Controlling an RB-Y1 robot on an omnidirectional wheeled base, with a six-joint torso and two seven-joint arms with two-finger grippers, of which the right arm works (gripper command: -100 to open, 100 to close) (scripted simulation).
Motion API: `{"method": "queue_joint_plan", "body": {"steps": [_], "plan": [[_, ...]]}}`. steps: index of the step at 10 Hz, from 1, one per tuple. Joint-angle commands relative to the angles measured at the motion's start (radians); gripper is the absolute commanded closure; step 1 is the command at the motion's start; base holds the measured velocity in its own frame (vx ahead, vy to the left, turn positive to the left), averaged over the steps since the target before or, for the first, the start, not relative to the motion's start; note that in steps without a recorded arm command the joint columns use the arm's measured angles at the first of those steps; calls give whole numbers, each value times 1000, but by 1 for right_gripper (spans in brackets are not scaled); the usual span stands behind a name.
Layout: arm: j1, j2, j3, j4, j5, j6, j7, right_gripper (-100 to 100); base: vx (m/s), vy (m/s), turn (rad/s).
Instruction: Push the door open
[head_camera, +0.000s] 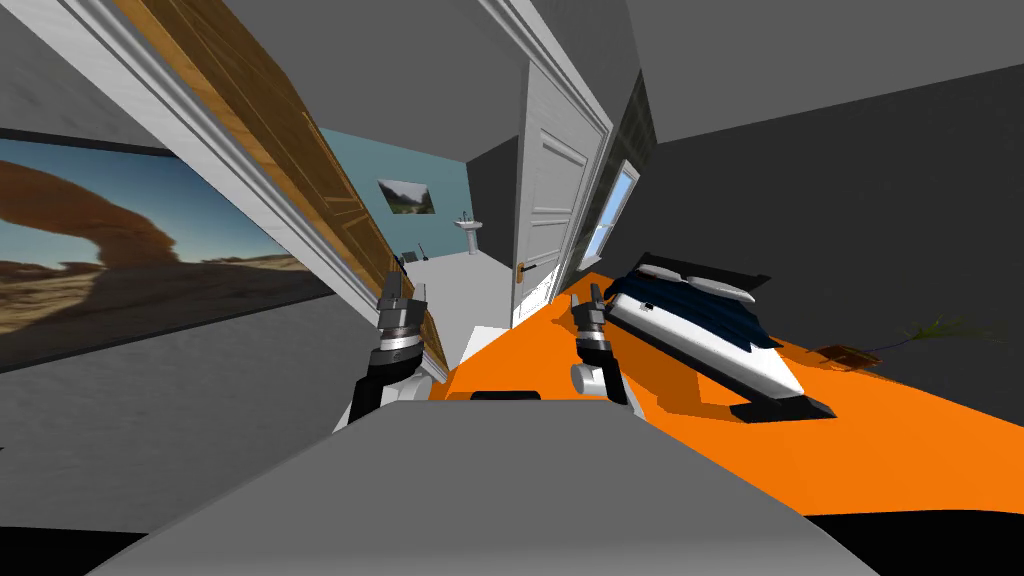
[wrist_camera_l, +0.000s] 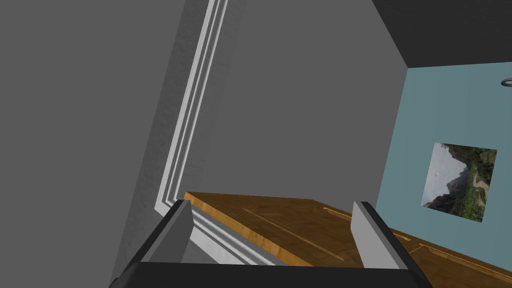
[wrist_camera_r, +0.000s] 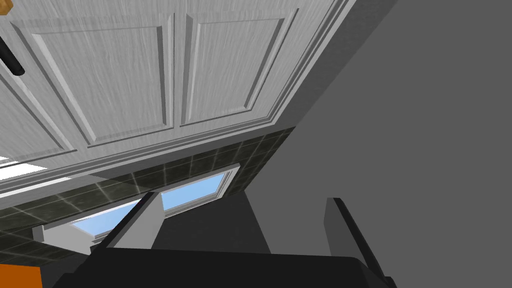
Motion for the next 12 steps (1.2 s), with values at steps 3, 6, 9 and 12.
{"method": "queue_joint_plan", "body": {"steps": [3, 6, 9, 12], "plan": [[-47, -5, 22, 82, 12, 8, -1, -100, 108, -114, 74], [-85, -9, 39, 147, 20, 15, -2, -100, 86, -91, 69], [-125, -11, 57, 215, 29, 21, -4, -100, 88, -100, 82], [-166, -13, 75, 285, 39, 29, -5, -100, 82, -102, 79]]}}
